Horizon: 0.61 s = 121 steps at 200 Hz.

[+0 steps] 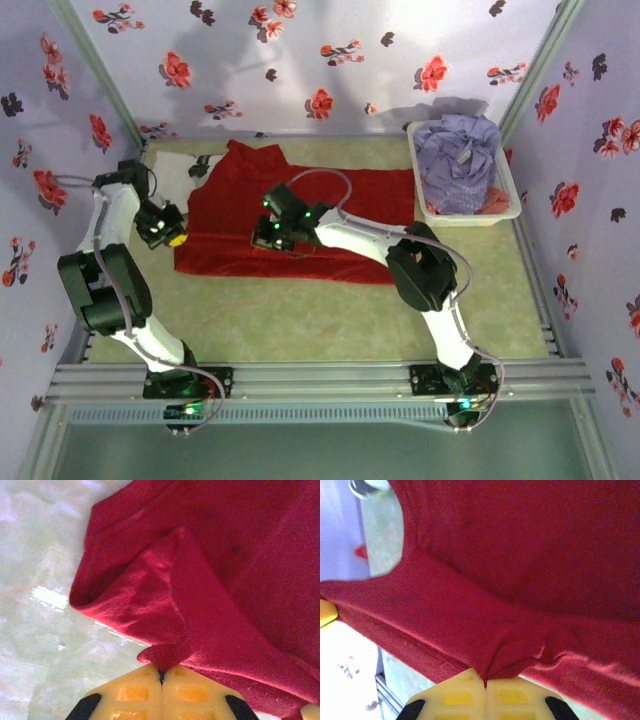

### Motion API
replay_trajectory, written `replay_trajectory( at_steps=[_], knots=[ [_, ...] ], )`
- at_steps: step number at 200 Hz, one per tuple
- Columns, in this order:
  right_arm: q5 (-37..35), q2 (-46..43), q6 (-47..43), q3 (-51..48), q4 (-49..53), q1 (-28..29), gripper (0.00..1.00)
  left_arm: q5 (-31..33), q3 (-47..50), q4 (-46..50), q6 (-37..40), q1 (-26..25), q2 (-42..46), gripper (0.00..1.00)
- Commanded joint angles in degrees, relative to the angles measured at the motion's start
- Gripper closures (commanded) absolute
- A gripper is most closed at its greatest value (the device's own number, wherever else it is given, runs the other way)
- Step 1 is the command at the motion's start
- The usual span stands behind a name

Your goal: Fold and stack the t-shirts

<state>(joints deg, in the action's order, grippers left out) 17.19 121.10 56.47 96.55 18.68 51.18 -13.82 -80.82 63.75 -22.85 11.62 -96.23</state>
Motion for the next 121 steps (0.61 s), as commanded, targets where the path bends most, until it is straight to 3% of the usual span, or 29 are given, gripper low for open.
replay_trajectory(
  at_steps=[1,45,86,106,121],
  knots=[
    [-0.53,1.57,-5.67,4.17,5.45,-3.01,1.0,-3.31,-4.51,-0.31,-2.2,-0.09,-3.88,1.0],
    [1.33,8.4,-10.33,13.66,9.28,-7.53,1.0,-6.71,-11.13,-4.52,-4.22,-1.73,-11.55,1.0],
    [4.47,15.38,-12.6,22.49,13.9,-9.82,1.0,-5.55,-17.62,-3.4,-3.02,-3.04,-19.36,1.0],
    [5.42,18.14,-13.03,26.02,15.68,-10.17,0.95,-3.99,-20.43,-3.63,-2.98,-3.18,-21.64,1.0],
    [4.63,18.9,-13.48,27.11,15.76,-10.72,0.85,-4.23,-22.28,-4.81,-3.51,-3.27,-22.87,1.0]
  ],
)
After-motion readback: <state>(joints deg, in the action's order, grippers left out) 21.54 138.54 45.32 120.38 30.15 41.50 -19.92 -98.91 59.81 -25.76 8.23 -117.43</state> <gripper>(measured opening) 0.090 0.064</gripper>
